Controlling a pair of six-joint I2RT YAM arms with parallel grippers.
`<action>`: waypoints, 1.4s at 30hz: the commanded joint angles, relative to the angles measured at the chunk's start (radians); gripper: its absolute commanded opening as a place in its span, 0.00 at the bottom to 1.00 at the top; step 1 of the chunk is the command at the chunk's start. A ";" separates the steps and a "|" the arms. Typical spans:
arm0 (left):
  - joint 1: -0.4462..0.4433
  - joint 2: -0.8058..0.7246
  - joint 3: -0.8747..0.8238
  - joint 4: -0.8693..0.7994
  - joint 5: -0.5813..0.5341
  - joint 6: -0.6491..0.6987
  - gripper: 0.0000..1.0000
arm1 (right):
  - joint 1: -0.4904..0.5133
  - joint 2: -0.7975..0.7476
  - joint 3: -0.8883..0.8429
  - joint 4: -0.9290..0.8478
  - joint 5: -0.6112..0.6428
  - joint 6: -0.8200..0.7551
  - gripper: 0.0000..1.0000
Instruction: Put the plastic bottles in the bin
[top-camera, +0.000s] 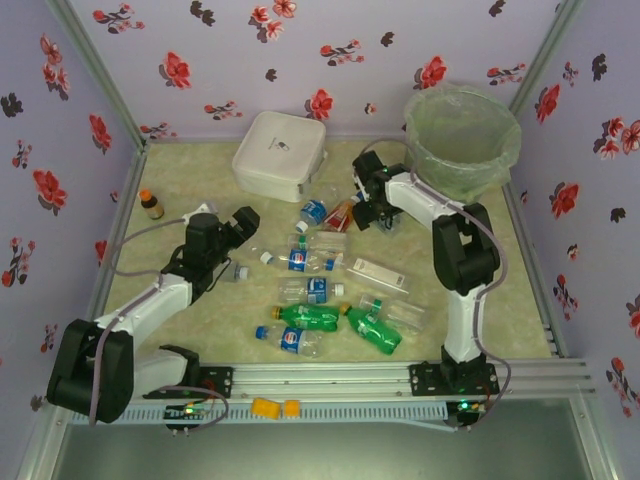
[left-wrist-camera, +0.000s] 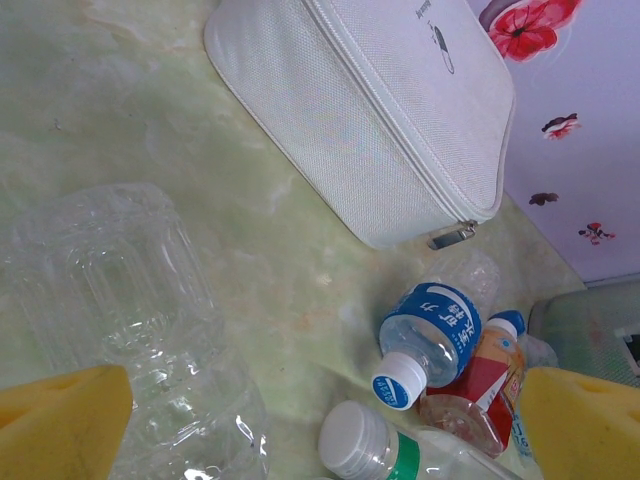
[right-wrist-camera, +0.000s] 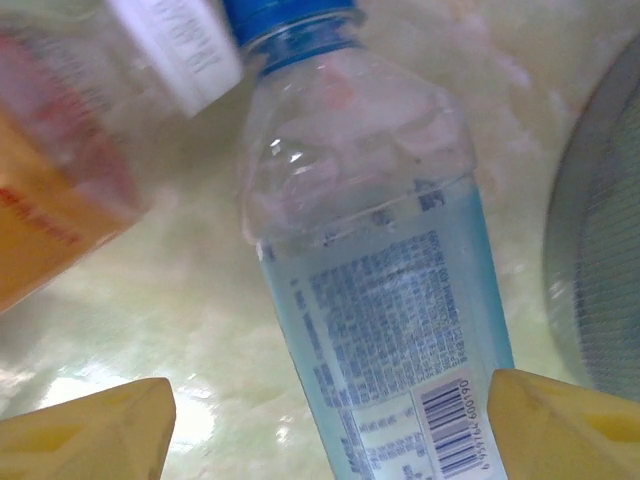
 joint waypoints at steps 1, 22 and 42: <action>0.010 -0.015 0.015 -0.006 0.011 -0.006 1.00 | 0.009 -0.075 -0.063 0.041 -0.122 0.045 0.82; 0.009 -0.034 0.015 -0.024 0.010 -0.003 1.00 | 0.011 0.077 -0.071 0.115 -0.001 0.219 0.75; 0.011 -0.041 0.023 -0.035 0.007 -0.007 1.00 | 0.014 -0.333 -0.157 0.201 -0.066 0.213 0.42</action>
